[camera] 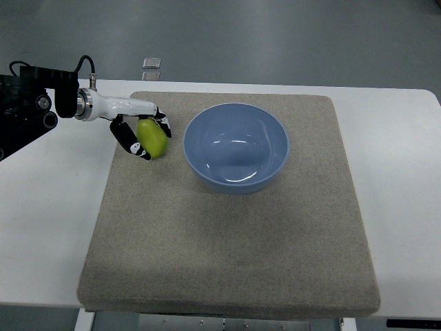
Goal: Place pear in bowl with left hand
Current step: 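Lift the pear with the left hand toward the blue bowl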
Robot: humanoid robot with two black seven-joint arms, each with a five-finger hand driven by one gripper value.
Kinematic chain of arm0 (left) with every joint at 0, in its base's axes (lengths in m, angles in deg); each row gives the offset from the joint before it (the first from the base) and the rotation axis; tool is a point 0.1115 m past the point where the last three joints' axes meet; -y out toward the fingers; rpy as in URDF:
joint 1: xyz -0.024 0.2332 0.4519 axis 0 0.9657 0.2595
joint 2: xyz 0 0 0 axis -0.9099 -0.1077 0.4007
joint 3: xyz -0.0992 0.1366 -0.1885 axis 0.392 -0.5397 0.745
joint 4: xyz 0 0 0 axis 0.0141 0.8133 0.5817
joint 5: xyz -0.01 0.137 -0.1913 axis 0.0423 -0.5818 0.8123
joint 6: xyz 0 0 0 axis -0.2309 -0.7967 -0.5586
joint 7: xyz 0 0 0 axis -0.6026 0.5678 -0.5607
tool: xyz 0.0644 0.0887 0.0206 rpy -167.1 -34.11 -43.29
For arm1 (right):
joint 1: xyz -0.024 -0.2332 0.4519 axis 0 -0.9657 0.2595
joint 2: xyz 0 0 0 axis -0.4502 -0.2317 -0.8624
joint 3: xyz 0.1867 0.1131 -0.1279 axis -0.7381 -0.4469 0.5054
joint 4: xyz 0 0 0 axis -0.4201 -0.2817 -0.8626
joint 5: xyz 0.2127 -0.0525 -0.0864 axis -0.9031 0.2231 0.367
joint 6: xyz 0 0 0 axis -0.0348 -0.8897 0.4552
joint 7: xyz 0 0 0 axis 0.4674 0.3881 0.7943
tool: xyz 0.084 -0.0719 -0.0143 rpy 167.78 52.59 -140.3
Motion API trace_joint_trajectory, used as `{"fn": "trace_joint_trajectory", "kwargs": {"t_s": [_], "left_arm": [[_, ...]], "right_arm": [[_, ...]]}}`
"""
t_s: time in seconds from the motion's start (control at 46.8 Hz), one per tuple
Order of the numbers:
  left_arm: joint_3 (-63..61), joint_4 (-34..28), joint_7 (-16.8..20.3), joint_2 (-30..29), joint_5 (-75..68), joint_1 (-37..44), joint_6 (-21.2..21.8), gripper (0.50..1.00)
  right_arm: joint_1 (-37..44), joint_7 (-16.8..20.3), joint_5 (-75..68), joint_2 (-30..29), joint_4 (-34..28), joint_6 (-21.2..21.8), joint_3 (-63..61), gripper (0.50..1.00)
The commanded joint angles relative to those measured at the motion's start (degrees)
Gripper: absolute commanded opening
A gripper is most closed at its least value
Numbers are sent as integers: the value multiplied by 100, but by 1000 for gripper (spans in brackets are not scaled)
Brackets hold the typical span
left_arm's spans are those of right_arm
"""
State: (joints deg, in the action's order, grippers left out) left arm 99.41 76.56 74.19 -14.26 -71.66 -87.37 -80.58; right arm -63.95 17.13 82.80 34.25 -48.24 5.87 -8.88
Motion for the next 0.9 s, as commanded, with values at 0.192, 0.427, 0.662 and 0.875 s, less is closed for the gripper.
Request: {"fn": "trace_joint_trajectory", "kwargs": {"t_s": [0.192,0.427,0.662,0.875], "left_arm": [[168,44,0,-17,1,-61,17,500],[344,53,0,-17,10,-245,17,500],[423,61,9,9,45,-289,8,500],[590,368,9,0,54,-377,8,500]], "right_arm": [[0,0,5,0,0,0,0,926],[0,0,5,0,0,0,0,926],[0,0,-4,0,0,0,0,926],[0,0,-4,0,0,0,0,926]]}}
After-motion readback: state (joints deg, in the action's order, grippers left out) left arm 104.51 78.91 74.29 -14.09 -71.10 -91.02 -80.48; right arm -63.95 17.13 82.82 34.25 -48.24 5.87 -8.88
